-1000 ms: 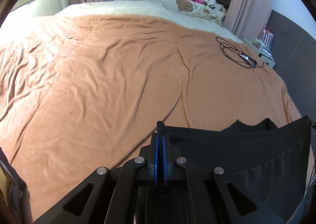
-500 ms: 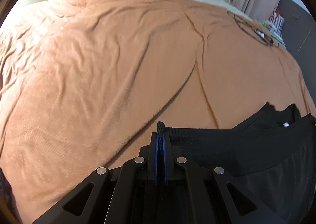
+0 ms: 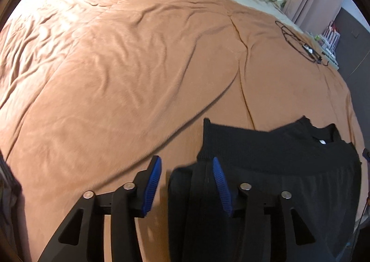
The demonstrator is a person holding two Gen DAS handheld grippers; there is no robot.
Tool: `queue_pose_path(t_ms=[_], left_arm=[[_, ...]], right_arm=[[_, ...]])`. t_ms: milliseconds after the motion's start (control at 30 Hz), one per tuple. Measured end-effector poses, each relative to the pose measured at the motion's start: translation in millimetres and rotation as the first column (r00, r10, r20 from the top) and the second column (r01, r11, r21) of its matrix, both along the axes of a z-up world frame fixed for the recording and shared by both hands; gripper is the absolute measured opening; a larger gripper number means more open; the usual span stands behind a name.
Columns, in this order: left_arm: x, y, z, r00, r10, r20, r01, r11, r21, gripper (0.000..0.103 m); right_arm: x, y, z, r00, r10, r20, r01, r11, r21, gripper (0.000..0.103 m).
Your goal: Fold small clothes
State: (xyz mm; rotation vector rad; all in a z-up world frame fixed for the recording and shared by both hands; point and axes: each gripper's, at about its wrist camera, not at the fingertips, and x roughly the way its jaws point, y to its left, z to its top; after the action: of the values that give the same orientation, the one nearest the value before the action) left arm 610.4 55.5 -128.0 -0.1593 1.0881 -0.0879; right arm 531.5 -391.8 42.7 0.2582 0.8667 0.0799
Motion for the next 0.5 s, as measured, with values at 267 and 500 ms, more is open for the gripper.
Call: queue_pose_path(t_ms=[267, 500], left_arm=[[-56.9, 4.3, 13.7, 1.0, -0.013, 0.007, 0.013, 0.999, -0.04, 0.061], [-98.2, -1.3, 10.7, 1.0, -0.028, -0.004, 0.027, 0.998, -0.05, 0.061]], right_arm=[[-50.0, -7.5, 10.2, 0.999, 0.022, -0.037, -0.022, 1.0, 0.012, 0.058], [-84.0, -11.7, 16.3, 0.998, 0.031, -0.059, -0.031, 1.0, 0.002, 0.058]])
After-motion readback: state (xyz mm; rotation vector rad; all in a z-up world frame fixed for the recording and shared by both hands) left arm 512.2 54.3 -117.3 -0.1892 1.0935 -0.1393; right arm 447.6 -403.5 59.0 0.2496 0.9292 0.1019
